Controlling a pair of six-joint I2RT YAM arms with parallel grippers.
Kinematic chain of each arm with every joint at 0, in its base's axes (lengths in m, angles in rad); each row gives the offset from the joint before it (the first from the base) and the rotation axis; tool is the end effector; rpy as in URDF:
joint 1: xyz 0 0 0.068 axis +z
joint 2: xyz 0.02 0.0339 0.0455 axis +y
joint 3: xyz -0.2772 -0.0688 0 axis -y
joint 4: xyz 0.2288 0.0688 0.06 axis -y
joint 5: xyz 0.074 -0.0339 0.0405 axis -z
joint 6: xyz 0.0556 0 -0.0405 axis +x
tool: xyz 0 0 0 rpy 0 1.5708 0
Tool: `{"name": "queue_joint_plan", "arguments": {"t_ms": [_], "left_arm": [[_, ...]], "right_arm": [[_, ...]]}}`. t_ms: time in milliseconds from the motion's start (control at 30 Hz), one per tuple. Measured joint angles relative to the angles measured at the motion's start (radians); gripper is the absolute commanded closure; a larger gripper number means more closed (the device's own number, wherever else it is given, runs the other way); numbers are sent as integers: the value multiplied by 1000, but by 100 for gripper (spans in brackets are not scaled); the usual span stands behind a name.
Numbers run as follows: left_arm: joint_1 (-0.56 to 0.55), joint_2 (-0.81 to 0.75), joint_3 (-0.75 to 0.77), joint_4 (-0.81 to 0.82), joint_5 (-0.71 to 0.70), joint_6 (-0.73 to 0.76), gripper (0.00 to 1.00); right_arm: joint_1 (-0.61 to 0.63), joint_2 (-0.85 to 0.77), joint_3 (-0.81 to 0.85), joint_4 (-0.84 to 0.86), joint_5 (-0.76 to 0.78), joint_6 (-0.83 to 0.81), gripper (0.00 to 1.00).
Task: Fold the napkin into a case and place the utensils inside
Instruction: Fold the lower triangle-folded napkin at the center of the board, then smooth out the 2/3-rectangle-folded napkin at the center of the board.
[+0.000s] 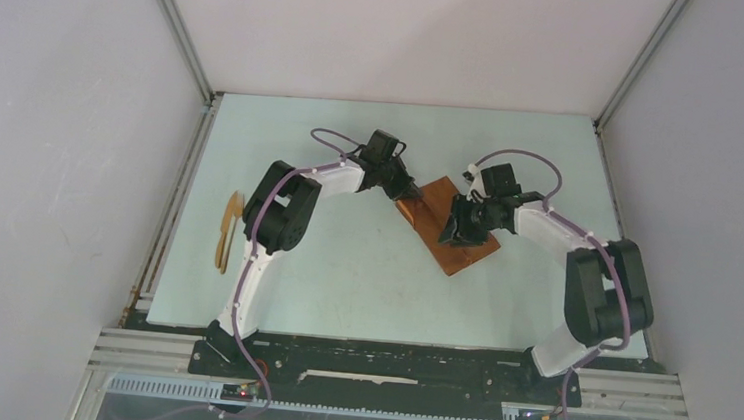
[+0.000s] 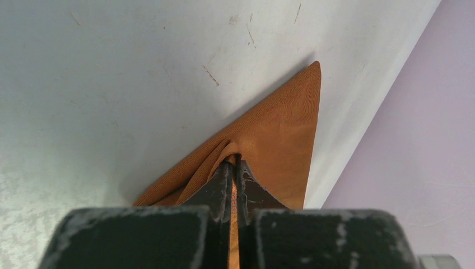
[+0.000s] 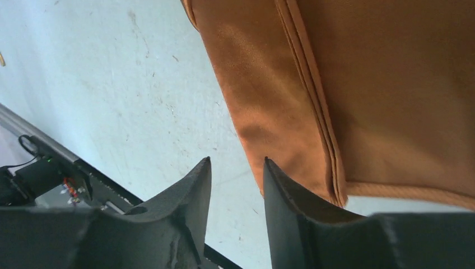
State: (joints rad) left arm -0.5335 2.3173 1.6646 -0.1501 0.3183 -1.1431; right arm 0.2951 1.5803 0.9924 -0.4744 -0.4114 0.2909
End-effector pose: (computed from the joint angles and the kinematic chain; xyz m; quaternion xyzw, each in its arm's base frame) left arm 0.4342 -0.2767 0.1345 -0.2181 0.8911 -0.3733 0.1381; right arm 0.2874 0.1106 0.2046 -0.0534 0.9473 0.2604 0.1786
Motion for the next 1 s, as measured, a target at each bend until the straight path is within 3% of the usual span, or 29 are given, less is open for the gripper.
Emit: {"name": "queue_joint_plan", "arguments": {"t_ms": [133,433,567,667,733,900,1000], "left_arm": [[0,0,0,2,0,0,100],[1,0,0,5,3,0,97],[3,0,5,5,10,10,74],[4,0,19,11,35,35,51],[5,-8,21,20,60,62,46],[17,-99,-25,61,127,127,43],[41,-232,-146,134,166,140,57]], "right_arm": [[-13,95,0,32,-56,4,66],[-40,146,0,31,46,2,71],[-40,158,0,31,81,3,73],[-41,158,0,30,85,5,73],[-43,158,0,30,83,7,73],[-48,161,0,30,74,7,74],[-51,161,0,30,71,7,74]]}}
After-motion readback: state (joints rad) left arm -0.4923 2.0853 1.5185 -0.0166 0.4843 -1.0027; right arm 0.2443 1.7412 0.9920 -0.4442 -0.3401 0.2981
